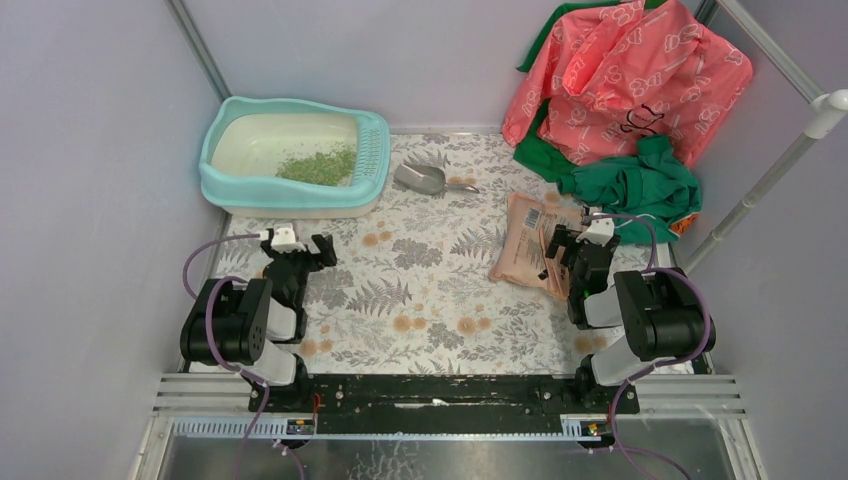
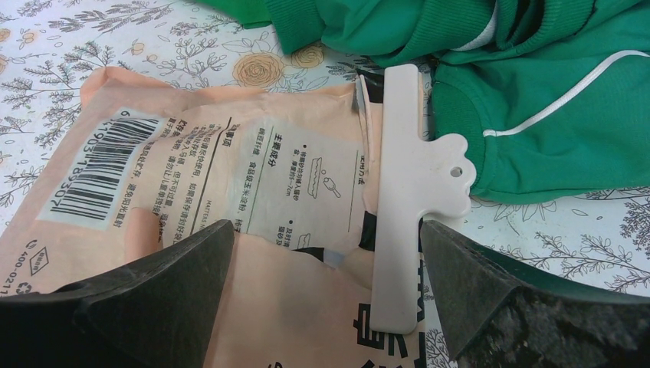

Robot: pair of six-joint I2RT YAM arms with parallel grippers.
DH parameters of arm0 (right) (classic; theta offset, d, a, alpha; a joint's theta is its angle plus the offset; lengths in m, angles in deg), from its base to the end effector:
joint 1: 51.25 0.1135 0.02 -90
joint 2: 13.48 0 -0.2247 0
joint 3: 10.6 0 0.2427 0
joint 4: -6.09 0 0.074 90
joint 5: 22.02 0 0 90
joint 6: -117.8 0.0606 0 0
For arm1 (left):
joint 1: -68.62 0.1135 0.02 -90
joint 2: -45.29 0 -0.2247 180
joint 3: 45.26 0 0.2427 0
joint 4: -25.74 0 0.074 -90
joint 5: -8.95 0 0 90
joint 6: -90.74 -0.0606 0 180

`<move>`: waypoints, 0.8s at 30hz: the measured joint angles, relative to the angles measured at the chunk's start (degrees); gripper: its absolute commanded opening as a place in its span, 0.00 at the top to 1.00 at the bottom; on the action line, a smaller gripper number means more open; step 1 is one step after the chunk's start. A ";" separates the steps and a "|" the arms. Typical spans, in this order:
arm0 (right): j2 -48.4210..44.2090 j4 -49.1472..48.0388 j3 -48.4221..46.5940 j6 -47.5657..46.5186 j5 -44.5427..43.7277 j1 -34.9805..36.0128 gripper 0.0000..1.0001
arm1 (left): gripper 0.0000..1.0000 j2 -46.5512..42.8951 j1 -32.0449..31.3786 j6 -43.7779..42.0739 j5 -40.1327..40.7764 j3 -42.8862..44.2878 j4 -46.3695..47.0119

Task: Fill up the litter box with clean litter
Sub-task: Reset both arms

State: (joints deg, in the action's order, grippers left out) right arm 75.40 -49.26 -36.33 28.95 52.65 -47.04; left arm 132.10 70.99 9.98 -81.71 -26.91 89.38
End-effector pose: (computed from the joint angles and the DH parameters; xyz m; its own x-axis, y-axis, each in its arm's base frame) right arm 0.2569 0.0028 0.1036 -0.1315 0.0097 -0.9913 0.1931 0.9810 -0.0160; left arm 0.2306 0.0088 0.1008 -0.0781 -0.1639 -0.9834 -0.0430 0.9860 -0.1610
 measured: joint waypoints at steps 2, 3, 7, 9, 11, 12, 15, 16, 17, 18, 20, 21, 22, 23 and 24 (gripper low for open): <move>0.00 -0.02 0.00 0.00 -0.02 0.00 0.00 | 0.01 0.00 0.00 -0.22 -0.70 1.79 -0.76; 0.00 -0.02 0.00 0.00 -0.02 0.00 0.00 | 0.01 0.00 0.00 -0.39 -1.07 3.17 -1.86; 0.00 0.00 0.00 0.00 -0.02 0.00 0.00 | 0.01 0.02 -0.07 -1.31 -2.40 7.85 -5.18; 0.00 0.00 0.00 0.00 0.00 0.00 0.00 | 0.01 0.02 -0.07 -1.49 -2.71 8.02 -5.81; 0.00 -0.02 0.00 0.00 -0.02 0.00 0.00 | 0.01 0.02 -0.07 -1.64 -2.93 8.02 -6.91; 0.00 0.00 0.00 0.00 -0.02 0.00 0.00 | 0.01 0.02 -0.07 -1.68 -2.97 8.02 -7.19; 0.00 0.00 0.00 0.00 -0.07 0.00 0.00 | 0.01 0.02 -0.07 -1.79 -3.02 8.02 -8.02; 0.02 0.20 -0.07 0.07 -0.24 0.00 0.00 | 0.01 0.02 -0.07 -1.88 -3.02 8.02 -8.22; 0.02 0.72 -0.31 0.22 -0.44 -0.07 0.00 | 0.01 0.02 -0.07 -1.92 -3.04 8.02 -8.35; 0.02 1.42 -0.74 0.31 -0.52 -0.22 0.00 | 0.01 0.02 -0.07 -1.95 -3.04 8.02 -8.39; 0.02 2.25 -1.57 0.66 -0.59 -0.39 0.00 | 0.01 0.02 -0.07 -1.97 -3.04 8.02 -8.44; 0.02 2.38 -1.86 0.70 -0.61 -0.48 0.00 | 0.01 0.02 -0.07 -1.99 -3.04 8.02 -8.46; 0.02 2.45 -2.03 0.72 -0.63 -0.52 0.00 | 0.01 0.02 -0.07 -2.03 -3.04 8.02 -8.50; 0.02 2.60 -2.14 0.81 -0.63 -0.52 0.00 | 0.01 0.02 -0.07 -2.08 -3.04 8.02 -8.57; 0.02 2.73 -2.19 0.85 -0.63 -0.57 0.00 | 0.01 0.02 -0.07 -2.10 -3.04 8.02 -8.57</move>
State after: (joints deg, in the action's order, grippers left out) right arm 75.42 -46.53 -38.52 29.80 52.02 -47.61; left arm 132.12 70.93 7.88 -84.75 -18.89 80.81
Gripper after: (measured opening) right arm 0.995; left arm 0.986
